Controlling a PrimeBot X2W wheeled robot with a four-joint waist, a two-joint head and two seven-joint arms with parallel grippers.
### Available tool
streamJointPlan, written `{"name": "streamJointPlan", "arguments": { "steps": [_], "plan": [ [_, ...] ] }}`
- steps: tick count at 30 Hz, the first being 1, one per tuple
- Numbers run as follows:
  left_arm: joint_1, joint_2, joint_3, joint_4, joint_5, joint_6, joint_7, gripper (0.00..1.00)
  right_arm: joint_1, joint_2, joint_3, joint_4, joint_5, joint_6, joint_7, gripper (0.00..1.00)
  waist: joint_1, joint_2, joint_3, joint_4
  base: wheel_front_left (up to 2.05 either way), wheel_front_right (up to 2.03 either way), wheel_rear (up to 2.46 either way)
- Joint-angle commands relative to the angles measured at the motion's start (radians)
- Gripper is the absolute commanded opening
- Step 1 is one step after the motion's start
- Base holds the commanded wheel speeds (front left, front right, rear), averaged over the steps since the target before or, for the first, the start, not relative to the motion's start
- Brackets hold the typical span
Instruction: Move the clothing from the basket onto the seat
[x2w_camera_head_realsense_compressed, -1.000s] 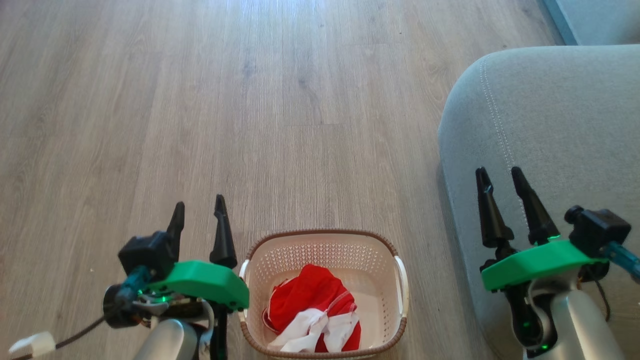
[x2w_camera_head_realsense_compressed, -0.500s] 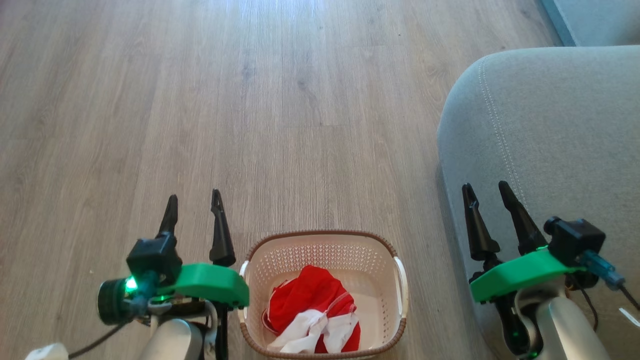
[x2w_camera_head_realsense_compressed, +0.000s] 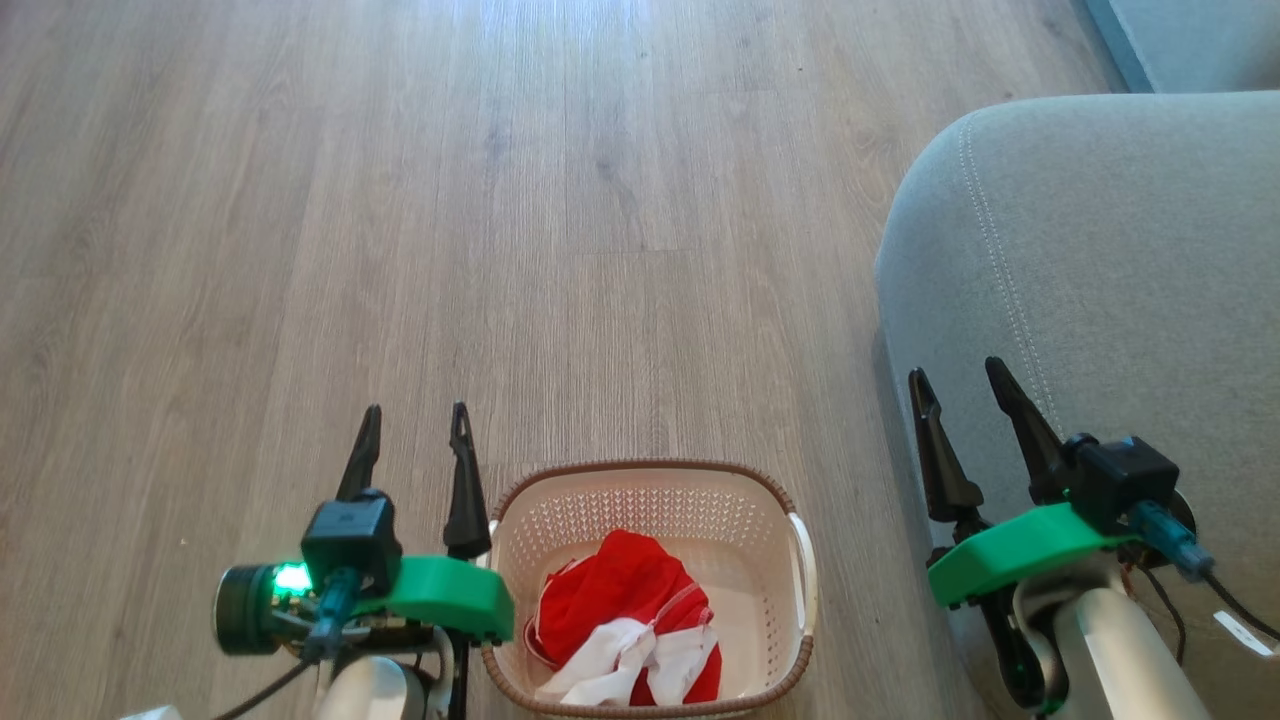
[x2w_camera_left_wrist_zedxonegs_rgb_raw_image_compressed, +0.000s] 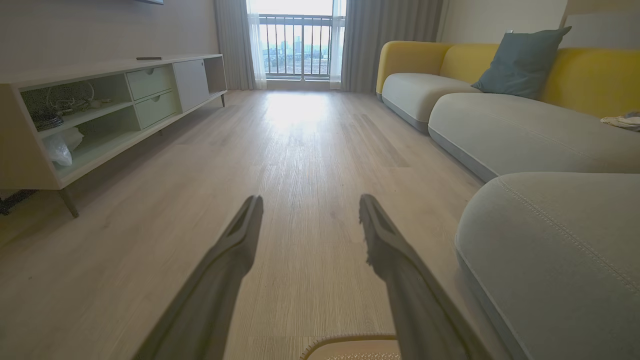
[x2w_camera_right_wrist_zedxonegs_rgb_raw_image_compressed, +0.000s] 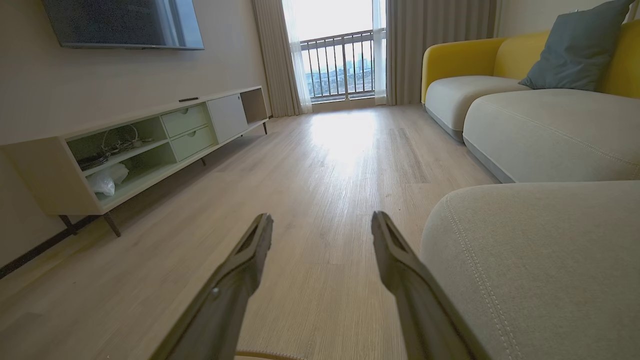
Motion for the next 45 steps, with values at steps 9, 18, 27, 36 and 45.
{"name": "streamJointPlan", "arguments": {
  "steps": [9, 18, 27, 36, 45],
  "plan": [
    [-0.029, -0.014, 0.047, -0.041, 0.099, -0.013, -0.034, 1.00, -0.054, 0.005, 0.030, -0.006, -0.081, 0.000, -0.039, 1.00, 0.0000, 0.0000, 0.001, 0.000, 0.00, 0.00, 0.00],
    [-0.025, -0.014, 0.050, -0.028, 0.015, -0.051, -0.034, 1.00, -0.057, 0.010, 0.024, 0.009, -0.062, 0.000, -0.039, 1.00, 0.0000, 0.0000, 0.002, -0.005, 0.00, 0.00, 0.00],
    [-0.029, -0.015, 0.052, -0.009, -0.008, -0.082, -0.034, 1.00, -0.064, 0.012, 0.023, 0.012, -0.055, 0.000, -0.039, 1.00, 0.0000, 0.0000, 0.009, -0.011, 0.00, 0.00, 0.00],
    [-0.051, -0.015, -0.003, 0.079, -0.035, -0.145, -0.034, 1.00, -0.084, -0.001, -0.019, 0.028, -0.079, 0.000, -0.039, 1.00, 0.0000, 0.0000, 0.084, -0.045, 0.00, 0.00, 0.00],
    [-0.170, -0.015, -0.067, 0.206, -0.049, -0.155, -0.034, 1.00, -0.135, -0.029, -0.065, -0.012, -0.097, 0.000, -0.039, 1.00, 0.0000, 0.0000, 0.279, -0.100, 0.00, 0.00, 0.00]
  ]
}}
